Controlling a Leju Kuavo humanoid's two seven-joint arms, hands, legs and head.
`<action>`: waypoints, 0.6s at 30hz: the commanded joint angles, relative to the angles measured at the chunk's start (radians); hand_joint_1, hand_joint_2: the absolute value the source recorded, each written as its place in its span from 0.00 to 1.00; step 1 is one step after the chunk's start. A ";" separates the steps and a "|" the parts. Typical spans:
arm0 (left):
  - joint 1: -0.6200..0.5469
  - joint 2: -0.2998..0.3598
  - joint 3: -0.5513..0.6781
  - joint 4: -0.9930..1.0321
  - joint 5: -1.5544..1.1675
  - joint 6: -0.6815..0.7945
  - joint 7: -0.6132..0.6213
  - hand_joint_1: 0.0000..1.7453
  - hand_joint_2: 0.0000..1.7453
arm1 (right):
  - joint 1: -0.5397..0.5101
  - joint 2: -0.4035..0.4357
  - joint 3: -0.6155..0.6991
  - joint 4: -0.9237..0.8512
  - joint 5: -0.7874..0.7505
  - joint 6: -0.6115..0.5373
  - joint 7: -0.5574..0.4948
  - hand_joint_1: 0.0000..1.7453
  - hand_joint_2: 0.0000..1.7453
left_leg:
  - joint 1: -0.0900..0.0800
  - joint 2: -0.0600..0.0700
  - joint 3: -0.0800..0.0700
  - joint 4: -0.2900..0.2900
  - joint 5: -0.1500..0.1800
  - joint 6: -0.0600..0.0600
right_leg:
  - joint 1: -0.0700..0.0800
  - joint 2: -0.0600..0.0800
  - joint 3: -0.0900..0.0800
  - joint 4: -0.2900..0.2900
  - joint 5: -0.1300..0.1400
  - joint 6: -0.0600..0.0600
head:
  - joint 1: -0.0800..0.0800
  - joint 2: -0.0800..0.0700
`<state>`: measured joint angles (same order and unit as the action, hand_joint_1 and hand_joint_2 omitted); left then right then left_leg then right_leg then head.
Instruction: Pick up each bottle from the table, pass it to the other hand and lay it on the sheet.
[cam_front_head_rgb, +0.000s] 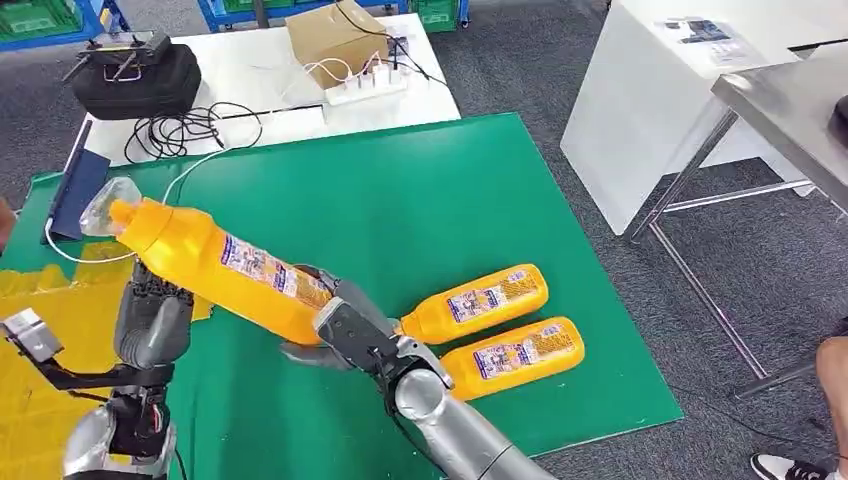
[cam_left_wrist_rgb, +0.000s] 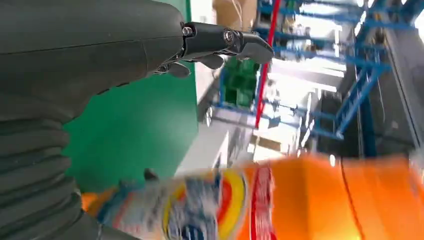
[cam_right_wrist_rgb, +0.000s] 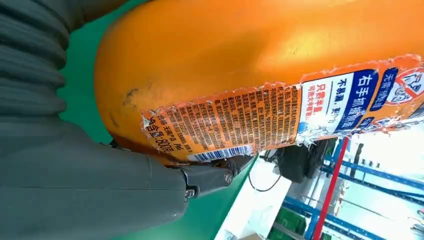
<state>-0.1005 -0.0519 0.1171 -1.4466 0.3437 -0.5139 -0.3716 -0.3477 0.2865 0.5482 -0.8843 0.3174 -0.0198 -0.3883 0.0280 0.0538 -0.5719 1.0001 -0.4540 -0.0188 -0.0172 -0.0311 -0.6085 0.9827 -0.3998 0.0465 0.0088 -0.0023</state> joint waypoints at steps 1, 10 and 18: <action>0.013 -0.005 -0.081 -0.044 0.003 -0.003 0.002 0.00 1.00 | -0.036 -0.012 0.018 0.046 0.000 0.004 0.009 1.00 1.00 | 0.000 -0.005 0.003 0.000 -0.001 0.003 | 0.000 0.001 0.003 0.000 -0.001 -0.002 | 0.000 0.000; 0.005 0.008 -0.125 -0.040 -0.001 -0.015 0.004 0.00 1.00 | -0.069 0.002 0.080 0.135 0.043 0.019 0.048 1.00 1.00 | 0.000 -0.004 0.002 -0.001 0.000 0.002 | 0.000 0.001 0.002 0.000 0.000 -0.001 | 0.000 0.000; -0.024 0.007 -0.144 0.014 -0.022 0.008 0.016 0.00 1.00 | -0.095 0.054 0.268 0.242 0.146 0.061 0.083 1.00 1.00 | 0.001 -0.006 0.005 0.000 -0.001 0.003 | 0.000 0.003 0.005 0.000 -0.001 -0.003 | 0.000 0.000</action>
<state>-0.0756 -0.0523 0.0259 -1.5053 0.3449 -0.5245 -0.3716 -0.3661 0.2994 0.5996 -0.8294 0.3783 0.0015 -0.3392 0.0280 0.0536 -0.5724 1.0001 -0.4539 -0.0188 -0.0172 -0.0312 -0.6085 0.9828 -0.3998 0.0465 0.0088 -0.0023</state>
